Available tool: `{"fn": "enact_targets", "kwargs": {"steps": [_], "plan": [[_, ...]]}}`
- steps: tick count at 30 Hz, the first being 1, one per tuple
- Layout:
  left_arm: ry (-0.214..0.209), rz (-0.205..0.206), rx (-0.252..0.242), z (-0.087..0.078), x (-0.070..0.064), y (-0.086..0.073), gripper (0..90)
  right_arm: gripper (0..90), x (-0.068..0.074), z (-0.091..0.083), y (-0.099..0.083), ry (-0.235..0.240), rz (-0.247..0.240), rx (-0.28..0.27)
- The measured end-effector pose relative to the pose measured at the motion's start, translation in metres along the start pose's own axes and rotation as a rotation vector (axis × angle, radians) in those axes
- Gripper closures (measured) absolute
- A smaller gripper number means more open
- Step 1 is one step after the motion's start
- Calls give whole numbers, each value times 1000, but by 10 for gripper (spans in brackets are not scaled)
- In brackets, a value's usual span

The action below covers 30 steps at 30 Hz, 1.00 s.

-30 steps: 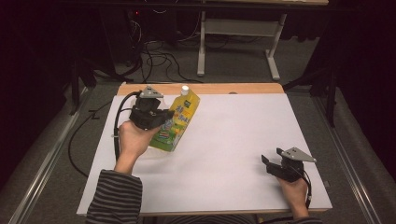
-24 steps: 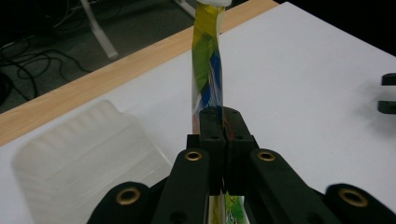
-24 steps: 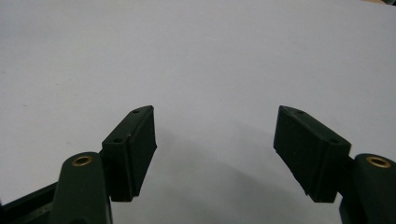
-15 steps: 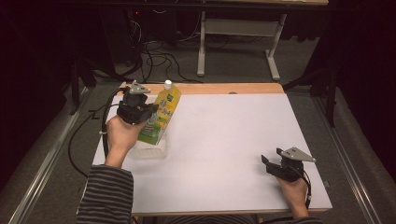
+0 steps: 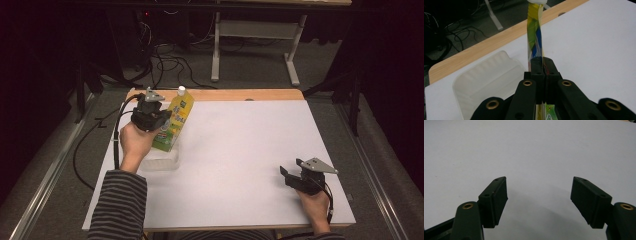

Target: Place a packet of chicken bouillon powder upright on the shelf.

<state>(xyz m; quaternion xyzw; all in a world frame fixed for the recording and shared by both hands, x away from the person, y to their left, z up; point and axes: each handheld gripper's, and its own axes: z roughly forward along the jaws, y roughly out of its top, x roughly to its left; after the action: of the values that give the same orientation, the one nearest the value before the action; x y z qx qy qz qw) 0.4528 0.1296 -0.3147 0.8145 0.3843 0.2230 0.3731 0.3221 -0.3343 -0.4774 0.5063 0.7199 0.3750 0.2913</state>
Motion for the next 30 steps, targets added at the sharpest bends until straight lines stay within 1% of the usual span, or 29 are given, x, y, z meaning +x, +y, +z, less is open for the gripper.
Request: {"fn": "enact_targets", "kwargs": {"steps": [2,4,5,6,7,8,11,13,15,17,20,22,23,24,26,28,30], "plan": [[-3,5,-4,4,-2,-1,893,302,0,0,0,2,1,-3],[8,21,-7,6,-4,-3,892,301,-1,0,0,1,-3,-9],[-2,16,-11,5,-4,-5,891,301,-1,0,0,3,-3,-9],[4,20,-17,4,-4,-8,891,302,0,0,0,3,-1,-7],[21,33,-21,3,-4,-11,889,302,-1,0,0,3,-6,-7],[31,41,-14,2,-4,-14,888,302,0,0,0,3,-5,-5],[25,41,5,0,-1,-21,886,302,0,0,0,1,-4,0],[11,30,21,-1,2,-25,884,302,0,0,0,-1,-3,1],[-1,29,45,-2,5,-28,882,302,0,0,0,-1,-5,0],[0,31,56,-4,5,-29,877,302,0,0,0,-1,-3,1],[-15,5,76,-6,7,-29,865,302,0,1,0,-1,-7,2],[-32,-21,104,-4,10,-28,829,302,0,1,0,-1,-9,2],[-19,-13,111,-3,10,-27,817,302,0,1,0,-1,-9,4],[-9,-15,119,-1,9,-26,815,302,1,1,0,-1,-8,4],[-21,-43,142,3,11,-23,802,302,1,1,0,-2,-9,5],[-28,-60,185,10,12,-20,788,302,1,1,0,-3,-8,5],[-28,-64,232,18,12,-16,784,305,1,0,0,-9,-13,-5]]}}
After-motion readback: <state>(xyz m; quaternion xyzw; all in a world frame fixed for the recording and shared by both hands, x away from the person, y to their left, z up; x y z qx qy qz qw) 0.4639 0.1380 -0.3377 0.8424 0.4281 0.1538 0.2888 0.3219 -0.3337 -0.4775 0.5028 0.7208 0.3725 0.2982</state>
